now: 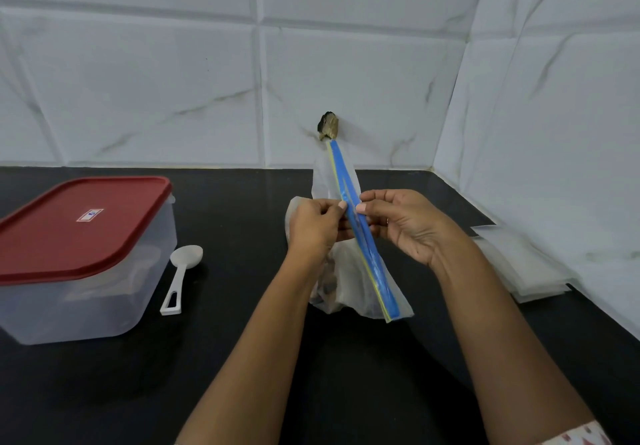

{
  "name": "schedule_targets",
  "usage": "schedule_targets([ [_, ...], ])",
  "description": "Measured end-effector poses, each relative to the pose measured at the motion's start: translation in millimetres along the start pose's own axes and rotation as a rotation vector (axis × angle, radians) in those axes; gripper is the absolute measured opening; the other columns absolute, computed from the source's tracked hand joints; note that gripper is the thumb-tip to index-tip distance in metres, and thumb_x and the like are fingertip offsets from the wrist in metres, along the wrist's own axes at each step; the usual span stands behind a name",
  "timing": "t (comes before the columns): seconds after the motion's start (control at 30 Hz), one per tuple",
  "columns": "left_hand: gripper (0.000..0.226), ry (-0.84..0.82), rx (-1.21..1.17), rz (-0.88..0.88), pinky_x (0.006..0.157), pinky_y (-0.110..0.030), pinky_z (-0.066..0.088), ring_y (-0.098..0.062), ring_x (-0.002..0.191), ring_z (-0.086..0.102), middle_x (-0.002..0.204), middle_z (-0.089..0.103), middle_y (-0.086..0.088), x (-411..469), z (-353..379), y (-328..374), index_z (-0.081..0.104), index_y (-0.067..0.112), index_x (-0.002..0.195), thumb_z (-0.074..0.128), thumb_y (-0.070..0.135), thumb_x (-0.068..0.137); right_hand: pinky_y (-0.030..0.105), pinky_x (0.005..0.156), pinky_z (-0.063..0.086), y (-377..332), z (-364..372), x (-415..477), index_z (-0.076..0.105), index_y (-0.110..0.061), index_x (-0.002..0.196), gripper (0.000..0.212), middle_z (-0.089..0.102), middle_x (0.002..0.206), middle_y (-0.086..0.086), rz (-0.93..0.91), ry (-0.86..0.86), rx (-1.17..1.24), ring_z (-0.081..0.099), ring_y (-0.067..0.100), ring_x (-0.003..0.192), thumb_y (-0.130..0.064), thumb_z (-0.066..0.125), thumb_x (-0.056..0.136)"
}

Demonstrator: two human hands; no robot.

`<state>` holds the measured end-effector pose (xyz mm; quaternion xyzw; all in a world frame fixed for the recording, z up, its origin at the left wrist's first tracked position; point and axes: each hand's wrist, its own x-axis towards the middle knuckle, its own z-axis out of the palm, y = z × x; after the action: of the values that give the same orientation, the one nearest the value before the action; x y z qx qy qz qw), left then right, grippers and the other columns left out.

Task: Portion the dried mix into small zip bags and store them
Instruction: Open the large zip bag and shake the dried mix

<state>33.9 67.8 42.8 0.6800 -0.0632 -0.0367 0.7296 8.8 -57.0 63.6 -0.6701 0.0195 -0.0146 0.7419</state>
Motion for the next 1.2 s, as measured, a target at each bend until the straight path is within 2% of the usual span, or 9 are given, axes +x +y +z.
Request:
schedule_targets([
  [0.3,0.025,0.053,-0.45,-0.284,0.036,-0.02,0.048,-0.016,0.043,0.057,0.057,0.057,-0.009,2.7,-4.4,5.5,0.052,0.002,0.08,0.033,-0.003,0.095,0.028,0.054,0.058,0.4,-6.0,7.5,0.059,0.005,0.083,0.024,0.063,0.066,0.014,0.156,0.144,0.422,0.064,0.02,0.051,0.012,0.036,0.089],
  [0.4,0.024,0.078,-0.431,-0.295,0.046,-0.022,0.047,-0.019,0.057,0.051,0.069,0.052,-0.009,7.3,-5.9,1.9,0.05,0.008,0.071,0.035,0.003,0.09,0.039,0.096,0.047,3.8,-6.6,12.2,0.058,0.009,0.1,0.027,0.06,0.08,0.017,0.2,0.118,0.46,0.062,0.021,0.079,0.009,0.032,0.092],
  [0.47,0.026,0.082,-0.311,-0.268,0.066,-0.03,0.054,-0.02,0.077,0.061,0.091,0.059,-0.006,7.9,-5.3,0.4,0.051,0.01,0.093,0.052,0.036,0.089,0.03,0.085,0.054,4.4,-4.5,13.4,0.057,0.011,0.098,0.025,0.052,0.074,0.015,0.199,0.155,0.457,0.062,0.012,0.075,0.007,0.033,0.093],
  [0.57,0.053,0.174,0.145,-0.074,0.088,-0.037,0.05,-0.023,0.104,0.056,0.118,0.049,-0.008,8.9,-6.5,-5.5,0.029,0.016,0.103,0.068,0.042,0.079,0.021,0.041,0.039,10.8,-3.9,16.5,0.054,0.008,0.103,0.027,0.056,0.082,0.015,0.111,0.26,0.094,0.056,0.014,0.054,-0.012,0.061,0.088],
  [0.67,0.022,0.194,0.47,0.077,0.083,-0.034,0.043,-0.026,0.104,0.052,0.119,0.052,-0.014,5.5,-11.0,-8.5,0.037,0.011,0.104,0.052,0.023,0.093,0.028,0.059,0.047,21.3,-5.2,18.1,0.053,-0.012,0.094,0.029,0.06,0.104,0.013,0.035,0.315,-0.438,0.058,0.022,0.085,-0.02,0.075,0.076],
  [0.8,0.028,0.255,0.461,0.028,0.093,-0.042,0.045,-0.033,0.108,0.054,0.115,0.056,-0.014,10.0,-19.0,-9.9,0.048,0.004,0.108,0.038,0.028,0.099,0.026,0.063,0.046,17.2,-3.8,16.2,0.064,-0.014,0.08,0.016,0.064,0.092,0.011,-0.038,0.42,-0.671,0.058,0.022,0.079,-0.019,0.055,0.091],
  [1.0,0.028,0.381,0.327,0.032,0.093,-0.044,0.047,-0.032,0.105,0.056,0.107,0.062,-0.014,23.4,-32.4,-16.6,0.065,0.013,0.086,0.046,0.032,0.094,0.023,0.044,0.053,11.4,-5.2,12.4,0.059,0.001,0.078,0.023,0.066,0.055,0.007,0.14,0.315,0.221,0.061,0.013,0.042,-0.004,0.044,0.095],
  [1.13,0.026,0.266,-0.292,-0.216,0.086,-0.043,0.051,-0.026,0.079,0.061,0.087,0.063,-0.013,24.8,-34.0,-12.4,0.06,0.01,0.071,0.055,0.021,0.094,0.029,0.033,0.05,10.5,-8.4,11.0,0.056,0.001,0.08,0.031,0.063,0.065,0.015,0.316,0.318,0.599,0.063,0.02,0.045,-0.003,0.031,0.099],
  [1.2,0.023,0.161,-0.582,-0.364,0.093,-0.044,0.048,-0.028,0.089,0.062,0.099,0.062,-0.013,21.7,-33.7,-5.6,0.057,0.005,0.077,0.052,0.019,0.095,0.033,0.032,0.05,15.8,-7.6,14.6,0.056,0.001,0.084,0.034,0.065,0.066,0.019,0.343,0.331,0.584,0.064,0.026,0.042,-0.005,0.027,0.1],
])
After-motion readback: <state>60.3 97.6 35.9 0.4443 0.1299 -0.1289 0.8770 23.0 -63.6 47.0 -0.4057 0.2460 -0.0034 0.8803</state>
